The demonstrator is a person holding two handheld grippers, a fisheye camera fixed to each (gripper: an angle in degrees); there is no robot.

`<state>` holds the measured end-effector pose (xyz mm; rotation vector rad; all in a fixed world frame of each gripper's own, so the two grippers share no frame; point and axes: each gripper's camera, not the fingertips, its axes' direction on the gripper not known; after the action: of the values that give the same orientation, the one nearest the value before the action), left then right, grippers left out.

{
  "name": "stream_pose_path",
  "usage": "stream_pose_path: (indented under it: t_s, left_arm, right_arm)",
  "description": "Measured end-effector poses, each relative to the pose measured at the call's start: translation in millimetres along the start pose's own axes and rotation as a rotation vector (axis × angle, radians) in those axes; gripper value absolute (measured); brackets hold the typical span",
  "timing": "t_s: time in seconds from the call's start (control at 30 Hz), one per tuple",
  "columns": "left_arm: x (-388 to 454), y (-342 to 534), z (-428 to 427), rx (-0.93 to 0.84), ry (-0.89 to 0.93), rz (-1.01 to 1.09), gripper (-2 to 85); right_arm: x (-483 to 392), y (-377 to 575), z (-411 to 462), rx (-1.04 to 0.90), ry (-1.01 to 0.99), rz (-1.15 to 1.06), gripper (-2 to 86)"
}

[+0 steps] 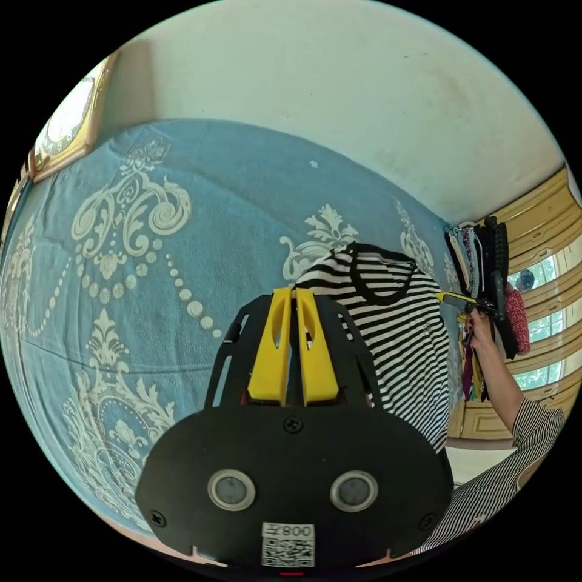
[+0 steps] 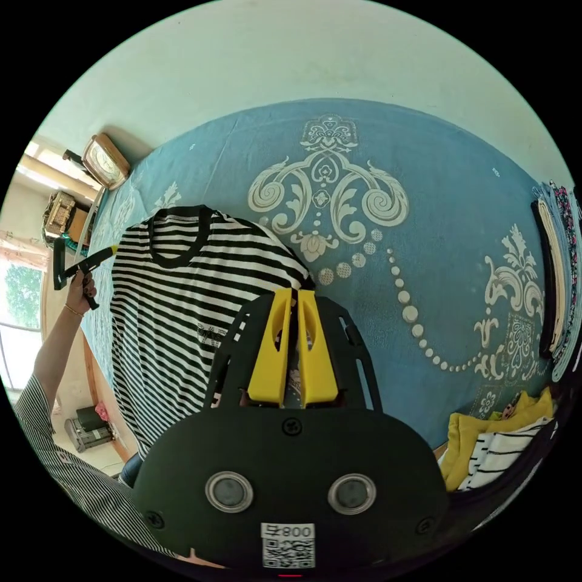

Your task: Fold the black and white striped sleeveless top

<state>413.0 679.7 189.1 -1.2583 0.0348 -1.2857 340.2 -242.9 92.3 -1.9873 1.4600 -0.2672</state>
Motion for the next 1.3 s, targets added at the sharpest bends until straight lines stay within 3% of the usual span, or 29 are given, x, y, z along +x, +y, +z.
stream_pose_path:
  t_s: [0.2, 0.4, 0.6, 0.87, 1.13, 1.3]
  left_arm:
    - [25, -7, -65, 0.137, -0.094, 0.116, 1.6]
    - [19, -23, -26, 0.012, -0.199, 0.088, 1.9]
    - [-3, -17, -4, 0.022, -0.14, -0.032, 2.2]
    - [-16, 42, -56, 0.137, 0.01, -0.059, 5.1]
    - [-17, 135, -38, -0.03, 0.074, -0.106, 6.8]
    - [-12, 139, -16, -0.091, 0.078, -0.13, 5.6]
  right_arm:
    - [-7, -2, -47, 0.118, 0.056, -0.054, 1.5]
    - [10, -23, -18, 0.051, 0.062, -0.007, 1.6]
    - [36, -27, 11, 0.013, -0.002, 0.059, 2.7]
    - [58, 22, -30, 0.13, -0.087, 0.09, 5.5]
    - [53, 150, -55, 0.174, -0.202, 0.16, 6.1]
    - [49, 158, -48, 0.123, -0.206, 0.181, 6.4]
